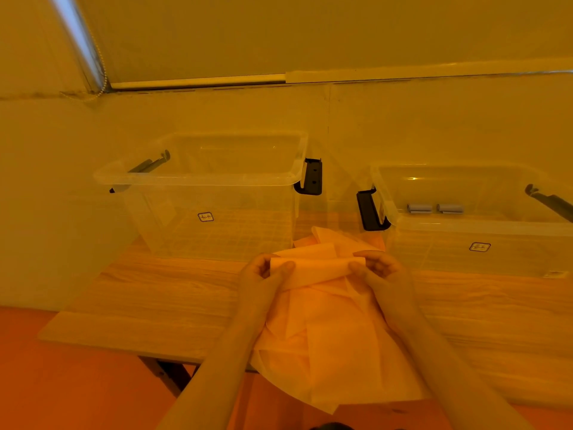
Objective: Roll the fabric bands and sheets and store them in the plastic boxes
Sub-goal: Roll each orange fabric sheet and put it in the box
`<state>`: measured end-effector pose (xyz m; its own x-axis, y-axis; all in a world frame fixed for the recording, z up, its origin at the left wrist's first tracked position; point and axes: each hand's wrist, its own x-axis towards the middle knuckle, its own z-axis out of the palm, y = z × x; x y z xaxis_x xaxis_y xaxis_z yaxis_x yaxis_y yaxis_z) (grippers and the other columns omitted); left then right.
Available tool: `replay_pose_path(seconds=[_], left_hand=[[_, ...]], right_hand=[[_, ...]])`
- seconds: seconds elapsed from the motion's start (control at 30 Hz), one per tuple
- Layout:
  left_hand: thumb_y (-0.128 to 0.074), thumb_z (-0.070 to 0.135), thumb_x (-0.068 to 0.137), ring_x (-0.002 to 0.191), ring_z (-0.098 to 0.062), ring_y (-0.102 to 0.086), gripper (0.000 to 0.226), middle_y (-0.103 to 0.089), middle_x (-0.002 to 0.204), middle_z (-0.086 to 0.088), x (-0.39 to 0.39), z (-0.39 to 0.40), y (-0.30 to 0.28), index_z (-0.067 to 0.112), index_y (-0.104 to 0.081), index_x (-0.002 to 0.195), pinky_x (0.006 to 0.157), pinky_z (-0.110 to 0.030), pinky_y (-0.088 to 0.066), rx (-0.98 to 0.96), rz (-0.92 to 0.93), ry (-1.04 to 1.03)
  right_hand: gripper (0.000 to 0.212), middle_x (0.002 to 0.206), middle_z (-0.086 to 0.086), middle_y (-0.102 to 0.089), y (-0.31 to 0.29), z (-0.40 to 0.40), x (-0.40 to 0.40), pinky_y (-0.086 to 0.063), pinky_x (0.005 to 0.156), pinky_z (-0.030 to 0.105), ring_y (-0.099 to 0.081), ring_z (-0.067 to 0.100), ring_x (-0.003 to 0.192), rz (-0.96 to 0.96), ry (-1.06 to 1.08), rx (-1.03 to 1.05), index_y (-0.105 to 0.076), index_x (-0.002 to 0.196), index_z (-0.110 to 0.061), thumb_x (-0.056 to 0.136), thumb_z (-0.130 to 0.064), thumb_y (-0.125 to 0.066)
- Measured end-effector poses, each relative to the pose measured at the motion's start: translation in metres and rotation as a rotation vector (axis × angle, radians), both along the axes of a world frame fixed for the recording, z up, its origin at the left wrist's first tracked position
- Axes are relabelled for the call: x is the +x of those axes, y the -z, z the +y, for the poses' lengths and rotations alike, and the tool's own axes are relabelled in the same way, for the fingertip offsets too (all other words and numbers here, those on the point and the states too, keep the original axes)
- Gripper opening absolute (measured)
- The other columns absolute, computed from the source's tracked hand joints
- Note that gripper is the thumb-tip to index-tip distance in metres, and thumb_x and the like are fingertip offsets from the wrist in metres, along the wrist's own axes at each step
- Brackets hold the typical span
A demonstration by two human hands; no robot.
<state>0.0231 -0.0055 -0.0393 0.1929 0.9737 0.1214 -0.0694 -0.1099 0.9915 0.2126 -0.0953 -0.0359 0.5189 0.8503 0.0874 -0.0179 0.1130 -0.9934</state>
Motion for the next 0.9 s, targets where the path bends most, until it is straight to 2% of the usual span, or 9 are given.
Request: replay_pose_path(seconds=[0.17, 0.23, 0.37, 0.43, 0.53, 0.6, 0.7, 0.8, 0.9], left_hand=[[-0.070, 0.016, 0.083, 0.097, -0.015, -0.064, 0.030, -0.066, 0.108, 0.001, -0.0006, 0.0020, 0.0023, 0.023, -0.061, 0.111, 0.079, -0.037, -0.057, 0.017, -0.002, 0.003], [-0.067, 0.012, 0.085, 0.098, -0.016, -0.065, 0.027, -0.067, 0.107, -0.001, -0.0003, 0.0003, 0.0026, 0.023, -0.061, 0.109, 0.081, -0.039, -0.056, 0.034, -0.027, 0.012], [-0.068, 0.005, 0.084, 0.097, -0.018, -0.065, 0.024, -0.067, 0.103, 0.000, 0.0004, 0.0006, 0.0048, 0.023, -0.064, 0.098, 0.079, -0.036, -0.055, 0.075, -0.029, 0.027], [-0.073, 0.008, 0.081, 0.093, -0.021, -0.064, 0.022, -0.068, 0.095, -0.001, 0.0005, 0.0019, 0.0066, 0.027, -0.065, 0.088, 0.075, -0.035, -0.054, 0.089, -0.026, 0.006], [-0.074, 0.012, 0.079, 0.088, -0.022, -0.064, 0.022, -0.068, 0.090, -0.002, 0.0001, 0.0030, 0.0084, 0.032, -0.067, 0.080, 0.077, -0.045, -0.052, 0.094, -0.029, -0.015], [-0.073, 0.014, 0.081, 0.091, -0.019, -0.065, 0.024, -0.068, 0.096, -0.001, -0.0004, 0.0019, 0.0071, 0.036, -0.066, 0.087, 0.077, -0.043, -0.054, 0.111, -0.021, -0.007], [-0.066, 0.018, 0.086, 0.097, -0.011, -0.064, 0.028, -0.064, 0.110, 0.003, -0.0010, -0.0028, 0.0029, 0.034, -0.059, 0.108, 0.071, -0.025, -0.056, 0.126, -0.011, 0.016], [-0.064, 0.021, 0.086, 0.096, -0.011, -0.063, 0.021, -0.064, 0.108, 0.003, -0.0009, -0.0042, 0.0013, 0.032, -0.060, 0.103, 0.071, -0.024, -0.053, 0.127, 0.002, 0.005], [-0.064, 0.019, 0.088, 0.087, -0.016, -0.062, 0.007, -0.065, 0.095, 0.000, -0.0010, -0.0024, 0.0030, 0.024, -0.062, 0.093, 0.068, -0.028, -0.049, 0.132, 0.048, -0.021]], right_hand=[[0.018, 0.102, 0.007, -0.068, 0.0017, 0.0009, 0.0011, -0.058, 0.068, 0.032, -0.069, 0.022, 0.087, 0.038, 0.020, 0.001, -0.067, 0.101, -0.025, 0.084, -0.021, -0.069], [0.014, 0.105, 0.004, -0.069, 0.0020, 0.0008, 0.0013, -0.058, 0.069, 0.031, -0.069, 0.017, 0.088, 0.046, 0.023, -0.002, -0.068, 0.100, -0.024, 0.086, -0.022, -0.067], [0.014, 0.105, 0.003, -0.069, 0.0017, 0.0010, 0.0010, -0.057, 0.068, 0.030, -0.069, 0.019, 0.091, 0.071, 0.031, 0.023, -0.068, 0.100, -0.026, 0.087, -0.021, -0.066], [0.021, 0.103, 0.001, -0.070, 0.0009, 0.0005, 0.0006, -0.056, 0.067, 0.028, -0.069, 0.017, 0.090, 0.075, 0.007, 0.036, -0.067, 0.104, -0.027, 0.086, -0.017, -0.067], [0.036, 0.108, -0.005, -0.067, 0.0005, 0.0002, -0.0001, -0.056, 0.071, 0.025, -0.067, 0.011, 0.096, 0.013, -0.037, 0.043, -0.065, 0.106, -0.030, 0.080, -0.005, -0.072], [0.035, 0.109, -0.005, -0.067, 0.0007, 0.0004, -0.0007, -0.057, 0.072, 0.023, -0.067, 0.008, 0.095, -0.003, -0.031, 0.050, -0.066, 0.103, -0.030, 0.079, -0.005, -0.072], [0.024, 0.104, -0.002, -0.069, 0.0013, 0.0004, -0.0009, -0.057, 0.071, 0.024, -0.068, 0.012, 0.092, -0.019, -0.015, 0.044, -0.067, 0.101, -0.026, 0.082, -0.011, -0.070], [0.014, 0.100, 0.003, -0.070, 0.0021, 0.0001, -0.0007, -0.056, 0.072, 0.025, -0.069, 0.017, 0.090, -0.001, -0.009, 0.041, -0.068, 0.098, -0.018, 0.085, -0.013, -0.067], [0.011, 0.096, -0.001, -0.070, 0.0008, -0.0011, -0.0011, -0.054, 0.068, 0.021, -0.068, 0.010, 0.086, -0.060, -0.001, 0.038, -0.070, 0.096, -0.016, 0.086, -0.016, -0.066]])
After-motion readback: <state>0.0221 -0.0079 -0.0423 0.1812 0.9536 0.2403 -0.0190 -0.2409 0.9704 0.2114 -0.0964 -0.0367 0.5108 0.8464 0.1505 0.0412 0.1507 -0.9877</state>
